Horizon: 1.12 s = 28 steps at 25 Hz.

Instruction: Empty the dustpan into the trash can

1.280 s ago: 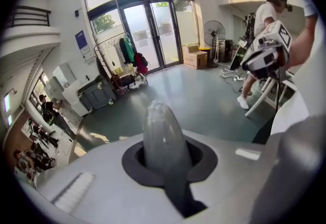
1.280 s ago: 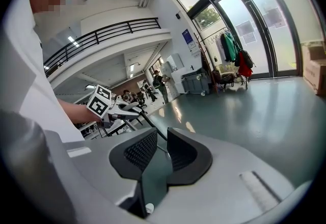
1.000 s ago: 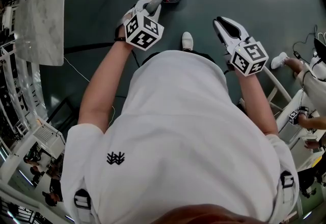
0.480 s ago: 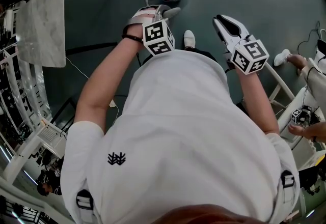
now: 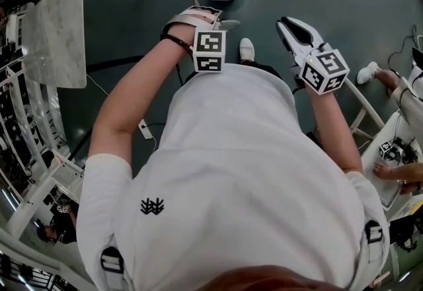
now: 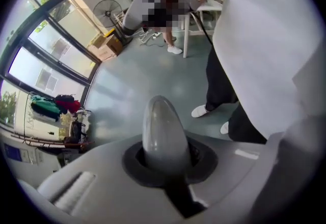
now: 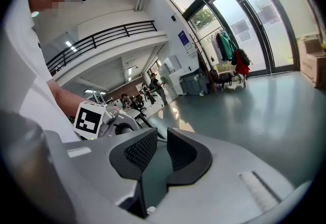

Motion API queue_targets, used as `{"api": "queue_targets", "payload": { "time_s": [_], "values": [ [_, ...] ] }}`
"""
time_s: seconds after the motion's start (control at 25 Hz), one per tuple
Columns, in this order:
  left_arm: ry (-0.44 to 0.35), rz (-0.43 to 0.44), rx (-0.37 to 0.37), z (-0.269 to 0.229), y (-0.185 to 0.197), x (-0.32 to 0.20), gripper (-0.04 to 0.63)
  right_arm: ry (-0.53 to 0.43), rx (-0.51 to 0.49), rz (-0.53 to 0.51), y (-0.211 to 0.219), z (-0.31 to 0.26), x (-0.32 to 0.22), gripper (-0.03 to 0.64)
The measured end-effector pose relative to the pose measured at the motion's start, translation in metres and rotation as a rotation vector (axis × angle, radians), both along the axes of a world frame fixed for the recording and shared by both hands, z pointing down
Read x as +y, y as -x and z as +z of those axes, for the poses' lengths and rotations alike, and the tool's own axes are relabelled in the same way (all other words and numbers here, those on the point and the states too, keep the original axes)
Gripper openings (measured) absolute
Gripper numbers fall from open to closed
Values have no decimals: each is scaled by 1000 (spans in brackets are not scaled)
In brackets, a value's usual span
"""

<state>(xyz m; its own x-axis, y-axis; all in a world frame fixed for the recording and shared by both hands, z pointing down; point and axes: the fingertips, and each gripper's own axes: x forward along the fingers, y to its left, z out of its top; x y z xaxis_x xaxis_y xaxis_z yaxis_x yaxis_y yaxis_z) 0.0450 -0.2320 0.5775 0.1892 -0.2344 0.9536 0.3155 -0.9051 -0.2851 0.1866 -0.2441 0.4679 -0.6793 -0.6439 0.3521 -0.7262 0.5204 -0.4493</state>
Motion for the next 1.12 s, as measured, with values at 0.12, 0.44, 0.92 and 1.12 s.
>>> {"api": "queue_targets", "payload": {
  "time_s": [0.12, 0.44, 0.92, 1.12],
  "values": [
    [25, 93, -54, 3, -7, 5, 67, 4, -4, 0, 0, 1, 0, 60],
    [14, 156, -158, 3, 1, -6, 63, 8, -15, 3, -4, 4, 1, 60],
    [-153, 206, -413, -12, 55, -52, 57, 3, -25, -21, -2, 3, -10, 60],
    [-241, 253, -537, -23, 77, -85, 57, 4, -30, -26, 0, 3, -12, 60]
  ]
}}
